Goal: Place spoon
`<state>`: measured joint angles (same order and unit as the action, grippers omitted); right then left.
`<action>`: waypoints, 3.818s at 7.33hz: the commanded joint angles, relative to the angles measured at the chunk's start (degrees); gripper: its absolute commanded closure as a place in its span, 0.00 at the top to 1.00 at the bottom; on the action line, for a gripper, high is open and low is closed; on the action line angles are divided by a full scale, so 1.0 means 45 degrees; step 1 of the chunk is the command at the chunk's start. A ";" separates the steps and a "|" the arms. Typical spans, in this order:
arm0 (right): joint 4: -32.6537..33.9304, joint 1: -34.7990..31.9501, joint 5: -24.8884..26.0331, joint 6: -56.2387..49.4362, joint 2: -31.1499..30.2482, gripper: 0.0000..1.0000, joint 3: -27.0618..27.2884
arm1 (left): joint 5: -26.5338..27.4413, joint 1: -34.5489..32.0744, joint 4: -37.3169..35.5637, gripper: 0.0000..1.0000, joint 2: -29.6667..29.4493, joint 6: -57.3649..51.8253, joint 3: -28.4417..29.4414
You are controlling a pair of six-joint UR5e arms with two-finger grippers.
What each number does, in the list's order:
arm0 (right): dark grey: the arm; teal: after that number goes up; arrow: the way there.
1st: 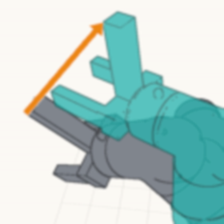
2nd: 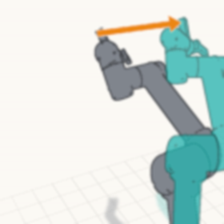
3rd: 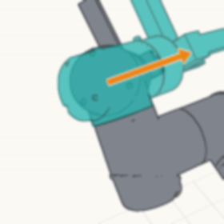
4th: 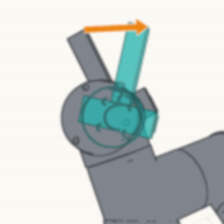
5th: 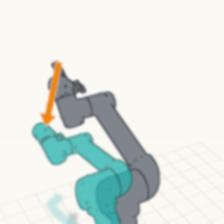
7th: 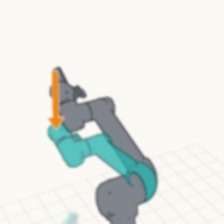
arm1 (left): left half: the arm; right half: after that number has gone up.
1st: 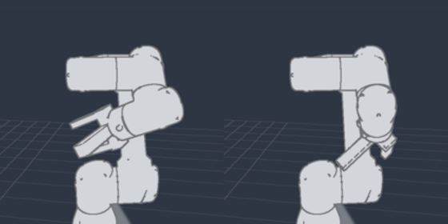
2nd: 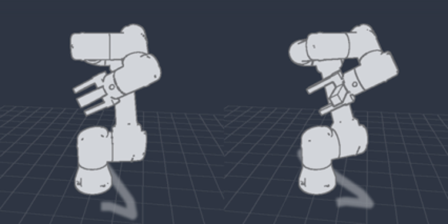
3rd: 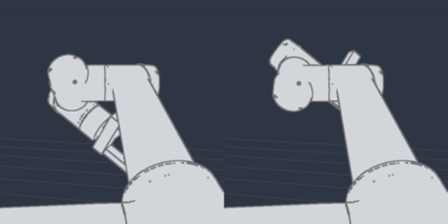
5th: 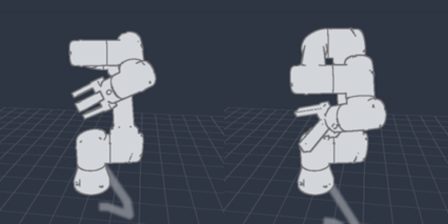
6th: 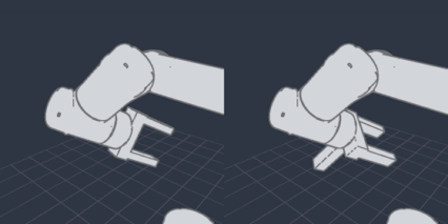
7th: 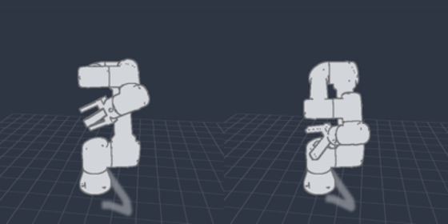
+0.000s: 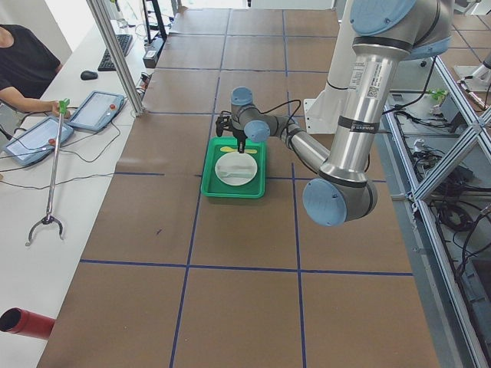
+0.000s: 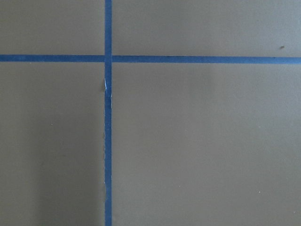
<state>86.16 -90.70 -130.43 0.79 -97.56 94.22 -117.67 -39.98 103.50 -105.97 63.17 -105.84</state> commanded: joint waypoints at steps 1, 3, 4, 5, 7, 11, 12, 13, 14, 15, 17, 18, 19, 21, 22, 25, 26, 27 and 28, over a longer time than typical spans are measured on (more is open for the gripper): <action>0.0013 0.0000 0.0000 0.0001 0.0000 1.00 0.0000 | -0.0004 0.0115 -0.0188 0.01 -0.1170 0.0994 0.0818; 0.0013 0.0000 0.0000 0.0001 0.0000 1.00 0.0000 | -0.0004 0.0368 -0.0090 0.01 -0.1529 0.1332 0.1274; 0.0013 0.0000 0.0000 0.0001 0.0000 1.00 0.0000 | 0.0035 0.0544 -0.0051 0.01 -0.1549 0.1373 0.1371; 0.0013 0.0000 0.0000 0.0001 0.0000 1.00 0.0000 | 0.0074 0.0603 -0.0032 0.01 -0.1549 0.1354 0.1643; 0.0013 0.0000 0.0000 0.0001 0.0000 1.00 0.0000 | 0.0075 0.0663 0.0572 0.01 -0.1529 0.1334 0.2151; 0.0013 0.0000 0.0000 0.0001 0.0000 1.00 0.0000 | 0.0055 0.0663 0.0574 0.46 -0.1549 0.1217 0.2134; 0.0013 0.0000 0.0000 -0.0018 0.0000 1.00 0.0000 | 0.0074 0.0663 0.0574 0.50 -0.1529 0.1236 0.2095; 0.0013 0.0000 0.0000 0.0001 0.0000 1.00 0.0000 | 0.0075 0.0663 0.0574 0.50 -0.1529 0.1236 0.2037; 0.0013 0.0000 0.0000 -0.0018 0.0000 1.00 0.0000 | 0.0036 0.0663 0.0555 0.50 -0.1510 0.1256 0.1939; 0.0013 0.0000 0.0000 0.0001 0.0000 1.00 0.0000 | 0.0036 0.0643 0.0477 0.50 -0.1490 0.1236 0.1590; 0.0013 0.0000 0.0000 -0.0018 0.0000 1.00 0.0000 | 0.0035 0.0236 -0.0048 0.76 -0.1334 0.1139 0.0537; 0.0013 0.0000 0.0000 0.0001 0.0000 1.00 0.0000 | 0.0035 -0.0212 -0.0457 1.00 -0.1334 0.0945 0.0068; 0.0013 0.0000 0.0000 0.0001 0.0000 1.00 0.0000 | 0.0055 -0.0796 -0.0500 1.00 -0.1315 0.0924 -0.0227; 0.0013 0.0000 0.0000 0.0001 0.0000 1.00 0.0000 | -0.0003 -0.2669 -0.1236 1.00 -0.1314 -0.2199 -0.0308; 0.0013 0.0000 0.0000 0.0001 0.0000 1.00 0.0000 | -0.0023 -0.3451 -0.1552 1.00 -0.1276 -0.4058 -0.0250; 0.0013 0.0000 0.0000 0.0001 0.0000 1.00 0.0000 | -0.1173 -0.6126 -0.1574 1.00 0.0321 -0.9003 0.0043; -0.0006 0.0000 0.0000 0.0001 0.0000 1.00 0.0000 | -0.1465 -0.7314 -0.1574 1.00 0.0674 -1.0835 0.0933; -0.0006 0.0000 0.0000 0.0001 0.0000 1.00 0.0000 | -0.2513 -0.8447 -0.1594 1.00 0.0832 -1.3212 0.2373; 0.0013 0.0000 0.0000 0.0001 0.0000 1.00 0.0000 | -0.3335 -0.9754 -0.1613 1.00 0.1163 -1.5131 0.3335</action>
<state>86.16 -90.70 -130.43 0.79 -97.56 94.22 -127.97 -76.75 96.34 -102.47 6.74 -96.86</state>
